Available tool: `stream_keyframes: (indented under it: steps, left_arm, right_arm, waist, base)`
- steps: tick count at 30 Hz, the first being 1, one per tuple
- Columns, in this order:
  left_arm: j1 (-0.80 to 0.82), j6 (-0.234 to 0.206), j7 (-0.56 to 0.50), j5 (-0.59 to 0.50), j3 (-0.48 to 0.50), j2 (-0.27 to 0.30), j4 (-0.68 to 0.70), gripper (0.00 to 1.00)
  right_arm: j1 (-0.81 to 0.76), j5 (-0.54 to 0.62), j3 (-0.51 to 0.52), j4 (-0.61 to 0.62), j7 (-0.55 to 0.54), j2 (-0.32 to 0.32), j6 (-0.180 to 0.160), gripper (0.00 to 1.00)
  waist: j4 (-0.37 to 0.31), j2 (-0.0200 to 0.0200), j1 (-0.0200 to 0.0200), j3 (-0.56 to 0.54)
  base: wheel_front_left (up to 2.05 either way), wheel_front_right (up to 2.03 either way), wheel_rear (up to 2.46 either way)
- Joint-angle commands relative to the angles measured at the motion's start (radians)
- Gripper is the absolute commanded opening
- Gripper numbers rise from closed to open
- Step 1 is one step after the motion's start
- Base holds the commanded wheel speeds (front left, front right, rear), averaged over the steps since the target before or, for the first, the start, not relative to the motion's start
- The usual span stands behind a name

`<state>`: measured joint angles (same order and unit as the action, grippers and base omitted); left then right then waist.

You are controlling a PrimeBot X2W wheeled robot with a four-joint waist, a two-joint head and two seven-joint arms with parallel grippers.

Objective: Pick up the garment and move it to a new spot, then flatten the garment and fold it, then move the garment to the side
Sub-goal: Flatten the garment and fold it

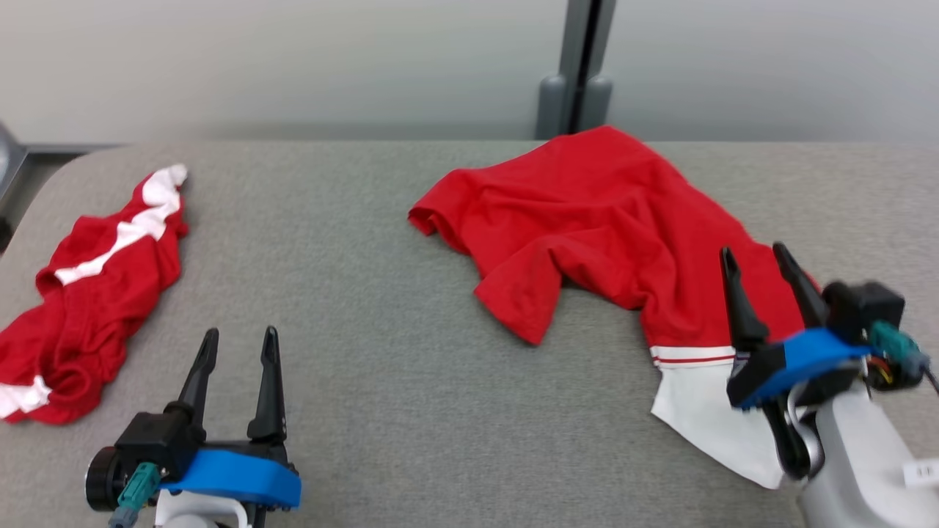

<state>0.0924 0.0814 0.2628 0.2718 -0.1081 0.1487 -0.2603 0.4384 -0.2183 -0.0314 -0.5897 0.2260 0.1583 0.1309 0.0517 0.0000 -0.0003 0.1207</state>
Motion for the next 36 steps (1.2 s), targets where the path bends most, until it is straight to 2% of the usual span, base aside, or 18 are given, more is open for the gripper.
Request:
stream_keyframes:
  steps: [1,6,14,22,25,30,36]
  left_arm:
    - [-0.010,-0.001,0.003,-0.001,0.005,0.004,-0.001,1.00]
    - [-0.044,0.000,0.003,0.005,0.017,0.010,-0.011,1.00]
    - [-0.065,-0.002,0.003,0.003,0.019,0.013,-0.030,1.00]
    - [-0.068,0.006,0.000,0.007,0.008,0.017,-0.038,1.00]
    - [-0.021,0.015,-0.020,0.005,-0.019,0.014,-0.051,1.00]
    - [0.097,0.037,-0.087,0.003,-0.102,0.004,-0.138,1.00]
    - [0.252,0.050,-0.171,0.029,-0.202,0.002,-0.286,1.00]
  right_arm:
    - [-0.026,0.003,0.002,0.022,0.003,-0.006,0.000,1.00]
    - [-0.223,0.039,0.024,0.275,-0.022,-0.041,0.000,1.00]
    - [-0.366,0.042,0.057,0.441,-0.112,-0.084,0.000,1.00]
    - [-0.408,0.039,0.069,0.491,-0.159,-0.100,0.000,1.00]
    - [-0.406,0.041,0.066,0.501,-0.163,-0.103,0.000,1.00]
    - [-0.387,0.043,0.043,0.501,-0.170,-0.106,0.000,1.00]
    - [-0.343,0.030,-0.003,0.496,-0.164,-0.107,0.000,1.00]
  waist:
    - [-0.034,0.0000,0.0003,-0.034]
    - [-0.074,0.0000,0.0003,-0.066]
    - [-0.099,0.0000,0.0003,-0.095]
    - [-0.107,0.0000,0.0003,-0.095]
    - [-0.110,0.0000,0.0003,-0.083]
    - [-0.135,0.0000,0.0003,-0.056]
    - [-0.199,0.0000,0.0003,-0.002]
  base:
    - [0.00,0.00,0.00]
    - [0.00,0.00,0.00]
    - [0.00,0.00,0.00]
    - [0.00,0.00,0.00]
    - [0.00,0.00,0.00]
    - [0.00,0.00,0.00]
    - [0.00,0.00,0.00]
